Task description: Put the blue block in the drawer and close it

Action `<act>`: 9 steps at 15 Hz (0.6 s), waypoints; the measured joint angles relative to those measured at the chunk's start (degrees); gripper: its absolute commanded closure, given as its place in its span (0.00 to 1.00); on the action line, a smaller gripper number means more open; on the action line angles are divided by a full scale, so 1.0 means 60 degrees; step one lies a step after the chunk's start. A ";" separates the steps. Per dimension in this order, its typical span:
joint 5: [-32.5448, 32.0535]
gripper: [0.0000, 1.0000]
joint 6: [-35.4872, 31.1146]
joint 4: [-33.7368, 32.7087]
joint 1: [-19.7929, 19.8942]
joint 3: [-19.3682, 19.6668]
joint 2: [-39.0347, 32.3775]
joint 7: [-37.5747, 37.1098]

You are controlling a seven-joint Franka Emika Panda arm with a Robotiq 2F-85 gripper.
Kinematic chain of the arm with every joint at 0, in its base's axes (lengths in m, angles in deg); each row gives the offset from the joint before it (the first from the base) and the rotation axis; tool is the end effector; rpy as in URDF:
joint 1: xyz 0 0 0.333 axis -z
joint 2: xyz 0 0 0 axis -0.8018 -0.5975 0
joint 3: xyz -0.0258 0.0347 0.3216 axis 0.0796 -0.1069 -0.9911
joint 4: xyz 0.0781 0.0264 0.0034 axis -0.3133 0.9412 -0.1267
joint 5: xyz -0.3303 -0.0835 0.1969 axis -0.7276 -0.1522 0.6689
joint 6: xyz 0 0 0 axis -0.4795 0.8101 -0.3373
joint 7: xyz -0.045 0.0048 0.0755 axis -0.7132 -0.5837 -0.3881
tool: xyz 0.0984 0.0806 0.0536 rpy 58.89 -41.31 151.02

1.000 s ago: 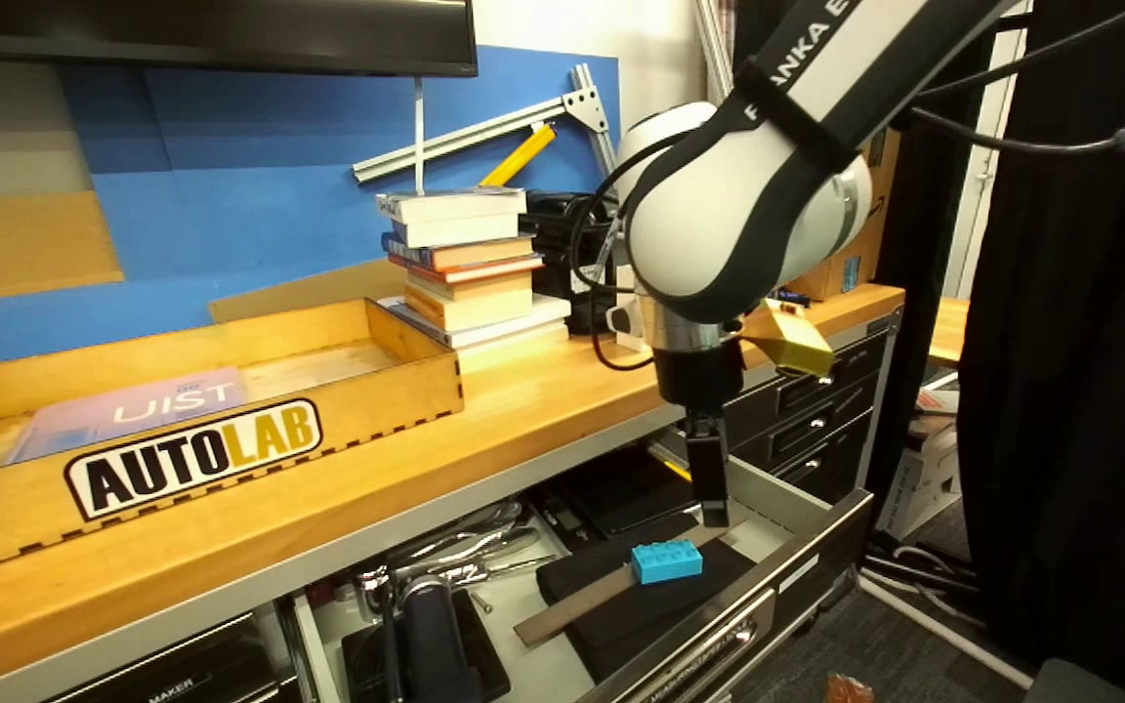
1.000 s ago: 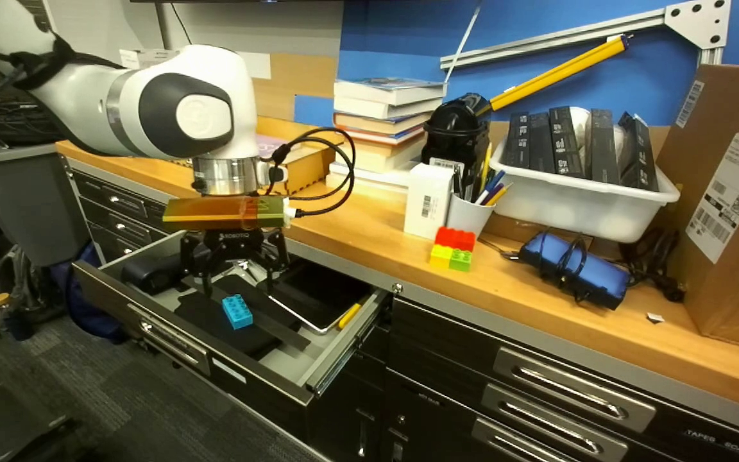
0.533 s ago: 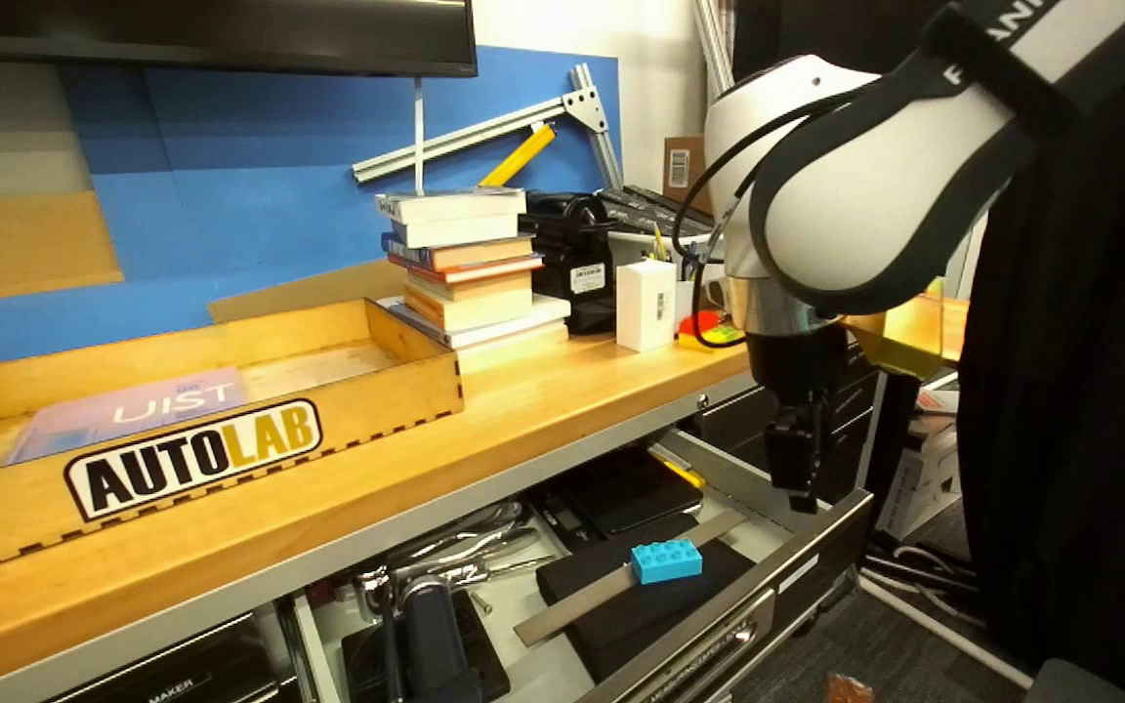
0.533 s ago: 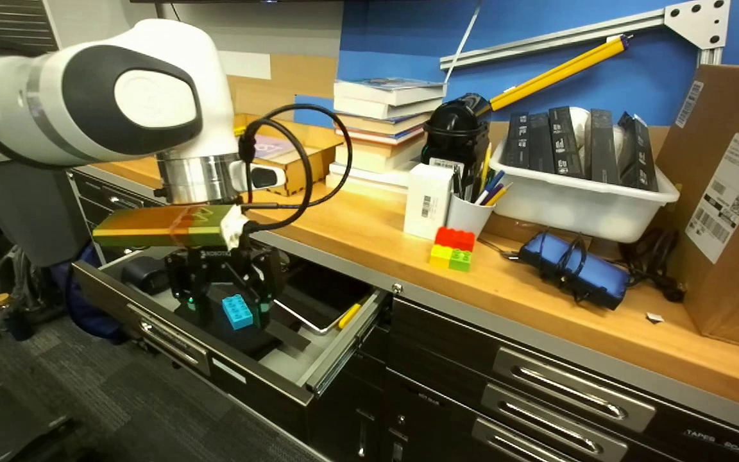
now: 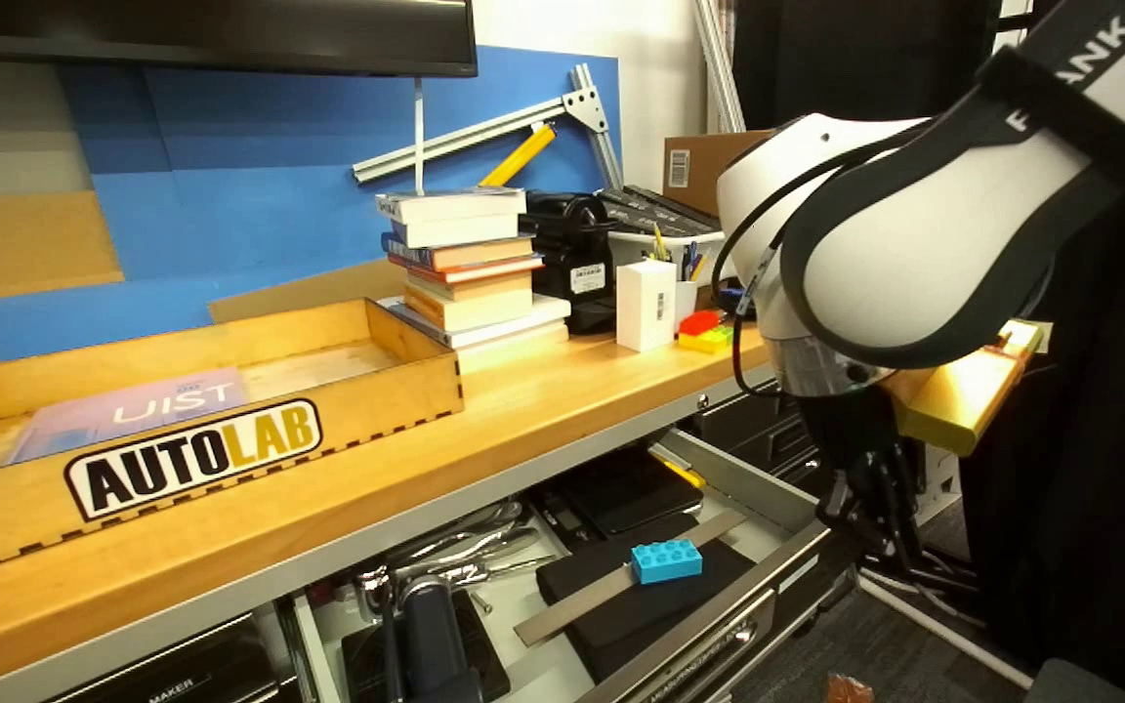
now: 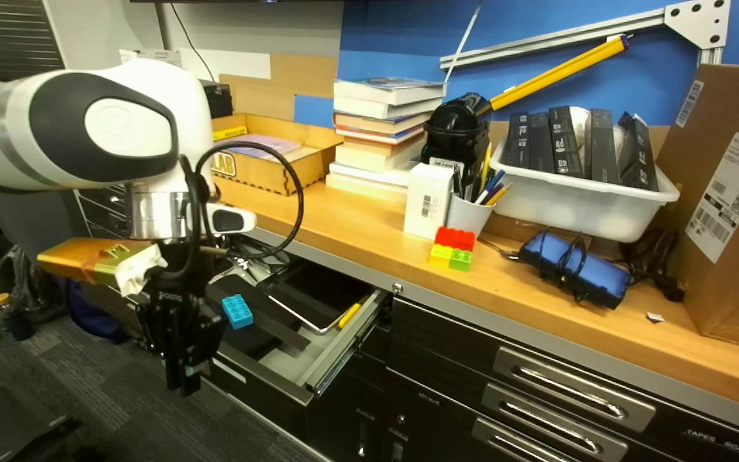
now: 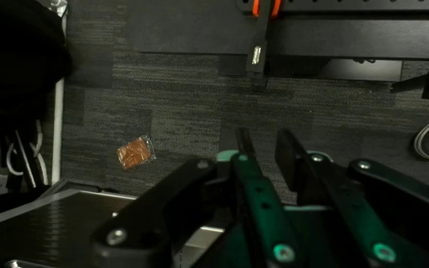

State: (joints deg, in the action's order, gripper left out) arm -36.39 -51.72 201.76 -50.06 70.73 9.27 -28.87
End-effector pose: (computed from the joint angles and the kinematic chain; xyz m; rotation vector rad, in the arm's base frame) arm 0.3388 -0.0369 0.2718 2.8342 0.1092 -0.4416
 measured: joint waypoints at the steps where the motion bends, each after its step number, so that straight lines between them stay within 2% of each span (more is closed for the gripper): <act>1: 0.0198 1.00 0.0002 0.0015 -0.0049 -0.0020 -0.0065 -0.0051; 5: 0.1004 1.00 -0.0336 0.0010 -0.0384 -0.0121 -0.0430 -0.0079; 9: 0.1234 1.00 -0.1068 0.0000 -0.0659 -0.0244 -0.0982 -0.0077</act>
State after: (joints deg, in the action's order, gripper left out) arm -28.99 -58.13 201.76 -54.01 69.27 3.38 -29.32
